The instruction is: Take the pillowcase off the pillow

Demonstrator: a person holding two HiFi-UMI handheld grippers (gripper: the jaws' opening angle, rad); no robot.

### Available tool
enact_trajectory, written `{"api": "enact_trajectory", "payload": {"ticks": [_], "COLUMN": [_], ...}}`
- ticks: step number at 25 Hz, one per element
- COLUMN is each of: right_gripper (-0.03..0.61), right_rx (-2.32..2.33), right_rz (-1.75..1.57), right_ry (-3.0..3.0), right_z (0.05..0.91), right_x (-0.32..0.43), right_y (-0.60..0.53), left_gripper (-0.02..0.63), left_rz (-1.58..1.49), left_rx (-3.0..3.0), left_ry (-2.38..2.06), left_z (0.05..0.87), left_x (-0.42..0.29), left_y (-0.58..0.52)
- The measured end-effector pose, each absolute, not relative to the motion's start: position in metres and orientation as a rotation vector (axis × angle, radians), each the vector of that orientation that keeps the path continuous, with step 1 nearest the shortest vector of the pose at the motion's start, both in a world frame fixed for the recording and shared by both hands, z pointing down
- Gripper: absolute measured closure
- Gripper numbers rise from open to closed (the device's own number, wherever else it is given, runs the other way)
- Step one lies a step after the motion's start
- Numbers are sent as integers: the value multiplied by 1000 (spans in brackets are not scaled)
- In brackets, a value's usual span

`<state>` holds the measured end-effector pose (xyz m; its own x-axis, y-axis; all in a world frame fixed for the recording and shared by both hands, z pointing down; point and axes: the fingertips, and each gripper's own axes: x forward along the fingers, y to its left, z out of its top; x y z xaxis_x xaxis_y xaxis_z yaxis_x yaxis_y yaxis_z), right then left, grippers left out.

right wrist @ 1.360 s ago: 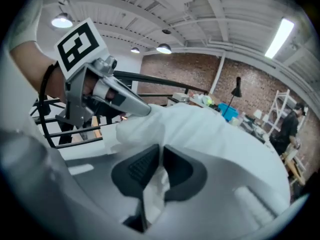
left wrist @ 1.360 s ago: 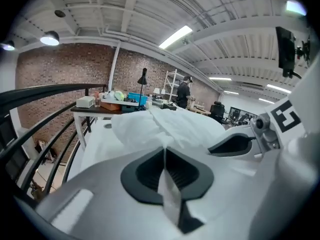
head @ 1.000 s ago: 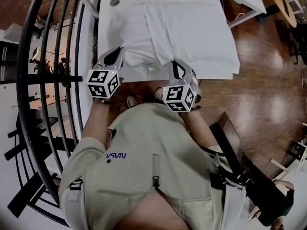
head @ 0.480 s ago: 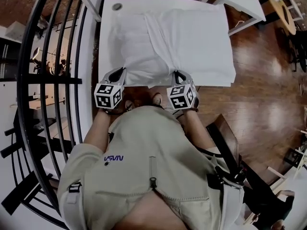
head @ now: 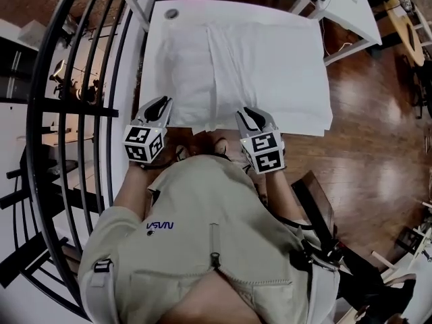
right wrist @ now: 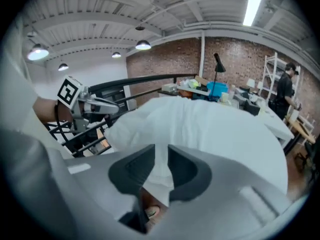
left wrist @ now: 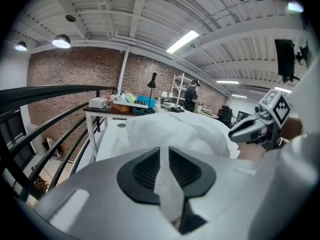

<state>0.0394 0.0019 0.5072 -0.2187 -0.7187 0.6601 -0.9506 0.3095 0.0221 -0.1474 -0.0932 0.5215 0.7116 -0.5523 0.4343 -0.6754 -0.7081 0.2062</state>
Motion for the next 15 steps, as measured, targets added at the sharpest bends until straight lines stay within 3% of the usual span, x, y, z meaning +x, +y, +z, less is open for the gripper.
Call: {"api": "enact_trajectory", "payload": {"ticks": [2,6,15], "right_gripper": [497,497,497], "right_rx": [1494,1536,1554], "right_rz": [502,457,356], "right_ry": [-2078,-2158,-2229], "right_z": [487,465,437], "right_x": [42,53,61], "right_y": [-4,-19,-68], "left_gripper": [541,453,401], "left_rz": [430,401,439], "left_rx": [2547,2559,2615], "left_ry": [-1010,-1038,-1038], "left_z": [506,486,477], "left_x": [-150,-135,-94], "left_y": [-104,-120,-158]}}
